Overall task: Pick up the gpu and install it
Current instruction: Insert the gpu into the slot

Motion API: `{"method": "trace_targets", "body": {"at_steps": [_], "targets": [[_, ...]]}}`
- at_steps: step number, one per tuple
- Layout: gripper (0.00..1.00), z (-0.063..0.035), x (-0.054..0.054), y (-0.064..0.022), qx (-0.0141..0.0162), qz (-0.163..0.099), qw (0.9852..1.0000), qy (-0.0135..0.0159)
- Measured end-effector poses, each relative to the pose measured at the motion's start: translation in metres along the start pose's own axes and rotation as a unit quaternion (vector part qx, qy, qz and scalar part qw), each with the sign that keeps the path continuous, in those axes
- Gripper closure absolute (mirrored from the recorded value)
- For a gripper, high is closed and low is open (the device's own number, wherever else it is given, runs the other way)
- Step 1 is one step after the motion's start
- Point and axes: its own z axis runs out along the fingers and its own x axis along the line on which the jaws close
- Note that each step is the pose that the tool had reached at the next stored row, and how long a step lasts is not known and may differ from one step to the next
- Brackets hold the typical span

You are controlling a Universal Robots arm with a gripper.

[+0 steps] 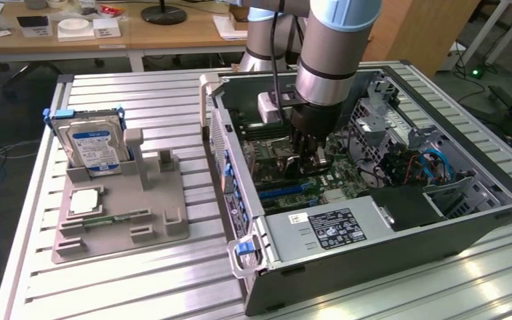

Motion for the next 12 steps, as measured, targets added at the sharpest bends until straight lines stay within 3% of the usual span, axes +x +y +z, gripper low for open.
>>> {"method": "trace_targets", "body": {"at_steps": [12], "targets": [[0.72,0.0076,0.0019,0.0059,0.0,0.0,1.0,0.0]]}}
